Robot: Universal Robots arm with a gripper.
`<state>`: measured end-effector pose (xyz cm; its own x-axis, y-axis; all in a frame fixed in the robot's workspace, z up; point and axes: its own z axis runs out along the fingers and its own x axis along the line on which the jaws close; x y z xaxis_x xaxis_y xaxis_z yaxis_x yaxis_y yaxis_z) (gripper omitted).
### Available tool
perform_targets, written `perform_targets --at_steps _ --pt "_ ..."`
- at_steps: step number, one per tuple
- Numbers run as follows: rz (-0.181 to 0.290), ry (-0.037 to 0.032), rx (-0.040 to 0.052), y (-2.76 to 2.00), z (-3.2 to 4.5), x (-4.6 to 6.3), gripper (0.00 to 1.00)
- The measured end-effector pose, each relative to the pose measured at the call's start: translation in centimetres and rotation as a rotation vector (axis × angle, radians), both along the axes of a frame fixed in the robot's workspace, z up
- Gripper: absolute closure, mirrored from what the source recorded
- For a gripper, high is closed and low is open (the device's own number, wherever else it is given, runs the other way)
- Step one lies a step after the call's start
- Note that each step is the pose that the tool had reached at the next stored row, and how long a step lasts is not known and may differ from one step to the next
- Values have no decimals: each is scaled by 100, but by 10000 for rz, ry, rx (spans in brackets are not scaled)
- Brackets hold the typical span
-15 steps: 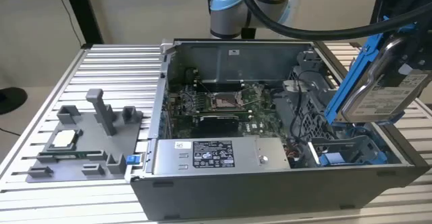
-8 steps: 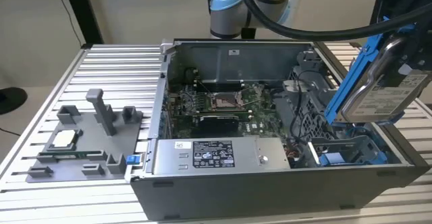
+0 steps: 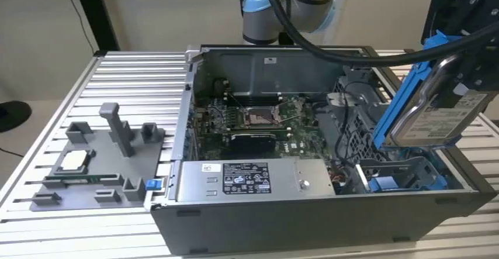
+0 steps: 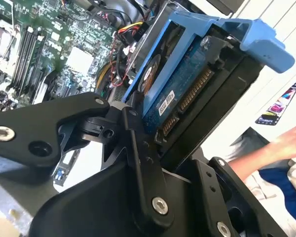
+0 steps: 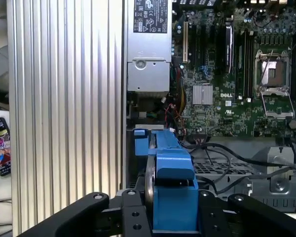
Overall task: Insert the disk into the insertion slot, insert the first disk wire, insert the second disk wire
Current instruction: 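Insert the disk into the insertion slot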
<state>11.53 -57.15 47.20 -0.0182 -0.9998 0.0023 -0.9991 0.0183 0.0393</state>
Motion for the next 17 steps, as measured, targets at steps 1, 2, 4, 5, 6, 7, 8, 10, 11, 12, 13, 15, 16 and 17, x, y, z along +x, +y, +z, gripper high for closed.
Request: perform_targets --at_steps 1,2,4,5,6,7,8,10,11,12,13,15,16,17 --pt "1 0 6 -1 -19 3 100" --pt "1 0 12 -1 -36 6 100" --pt "1 0 17 -2 -68 17 100" --pt "1 0 19 -2 -82 22 100" --pt "1 0 22 -2 -96 28 100" --pt "1 0 23 -2 -110 34 100" --pt "1 0 22 -2 -121 39 100" --pt "1 0 23 -2 -144 46 100" --pt "0 0 24 -2 -157 48 100" --pt "1 0 23 -2 -168 51 100" --pt "1 0 26 -2 -180 53 100" --pt "0 0 26 -2 -203 57 100" --pt "1 0 26 -2 -215 59 100" --pt "1 0 27 -2 -226 60 100"
